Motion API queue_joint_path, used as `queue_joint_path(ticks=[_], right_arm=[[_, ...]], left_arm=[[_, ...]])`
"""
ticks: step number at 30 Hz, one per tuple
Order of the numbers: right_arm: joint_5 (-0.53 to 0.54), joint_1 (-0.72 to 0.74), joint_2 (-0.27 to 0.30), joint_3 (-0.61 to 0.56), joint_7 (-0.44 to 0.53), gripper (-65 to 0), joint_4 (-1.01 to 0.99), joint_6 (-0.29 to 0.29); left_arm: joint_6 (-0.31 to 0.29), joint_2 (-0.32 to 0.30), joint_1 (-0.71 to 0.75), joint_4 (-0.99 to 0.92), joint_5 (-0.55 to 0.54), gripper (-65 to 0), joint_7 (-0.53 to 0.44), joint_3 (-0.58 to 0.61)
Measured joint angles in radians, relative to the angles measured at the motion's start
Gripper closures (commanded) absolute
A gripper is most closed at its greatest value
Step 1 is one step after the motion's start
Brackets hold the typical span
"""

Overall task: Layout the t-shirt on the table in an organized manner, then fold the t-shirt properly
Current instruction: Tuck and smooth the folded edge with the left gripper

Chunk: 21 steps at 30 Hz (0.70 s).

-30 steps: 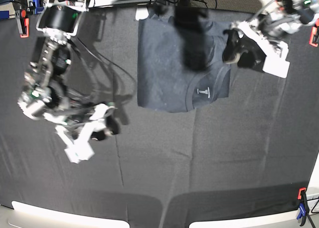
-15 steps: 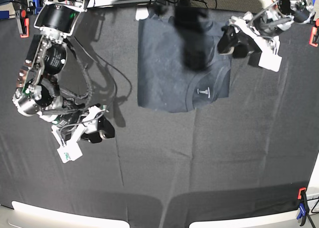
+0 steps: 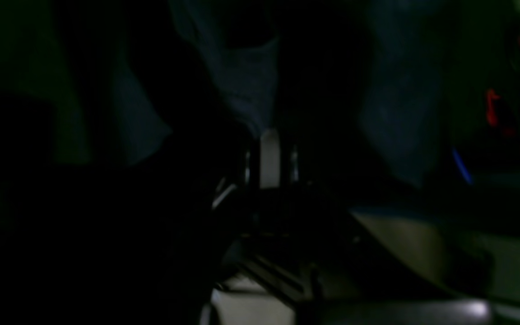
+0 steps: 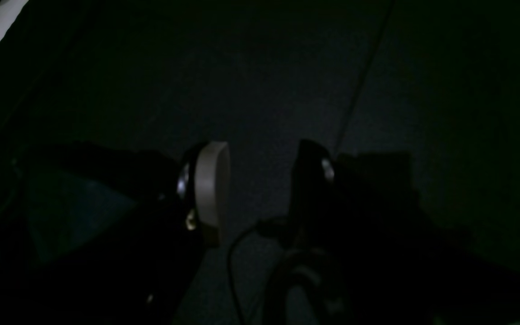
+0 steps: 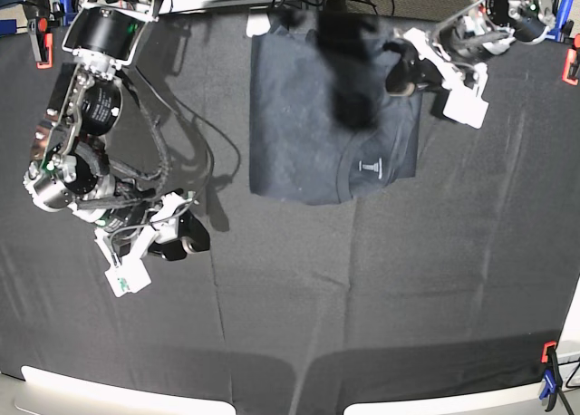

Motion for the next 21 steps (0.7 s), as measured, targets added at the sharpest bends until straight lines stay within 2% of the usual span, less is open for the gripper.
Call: queue_joint_path(ticks=[2, 3, 4, 8, 11, 15, 18, 21], right_arm=[[0.0, 0.0, 0.0, 0.0, 0.0, -24.9, 0.0, 0.0], [0.0, 0.0, 0.0, 0.0, 0.0, -24.9, 0.0, 0.0], [0.0, 0.0, 0.0, 0.0, 0.0, -24.9, 0.0, 0.0], [0.004, 0.0, 0.0, 0.0, 0.0, -24.9, 0.0, 0.0], [0.009, 0.0, 0.0, 0.0, 0.0, -24.9, 0.0, 0.0], [0.011, 0.0, 0.0, -0.002, 0.0, -24.9, 0.0, 0.0], [0.011, 0.0, 0.003, -0.026, 0.0, -24.9, 0.0, 0.0], [0.012, 0.0, 0.002, -0.073, 0.0, -24.9, 0.0, 0.0]], left_arm=[[-0.003, 0.0, 0.0, 0.009, -0.078, 0.0, 0.101, 0.0], [-0.026, 0.0, 0.002, 0.019, -0.098, 0.0, 0.128, 0.0], [-0.046, 0.0, 0.005, 0.033, -0.11, 0.0, 0.142, -0.002], [-0.048, 0.0, 0.025, 0.084, -0.113, 0.0, 0.14, -0.06], [-0.048, 0.0, 0.034, 0.084, -0.092, 0.0, 0.142, -0.132], [-0.048, 0.001, 0.05, 0.084, 0.025, 0.0, 0.143, -0.224], [-0.027, 0.0, 0.053, 0.083, 0.086, 0.0, 0.139, -0.243], [-0.029, 0.003, 0.053, 0.064, 0.091, 0.0, 0.089, -0.243]])
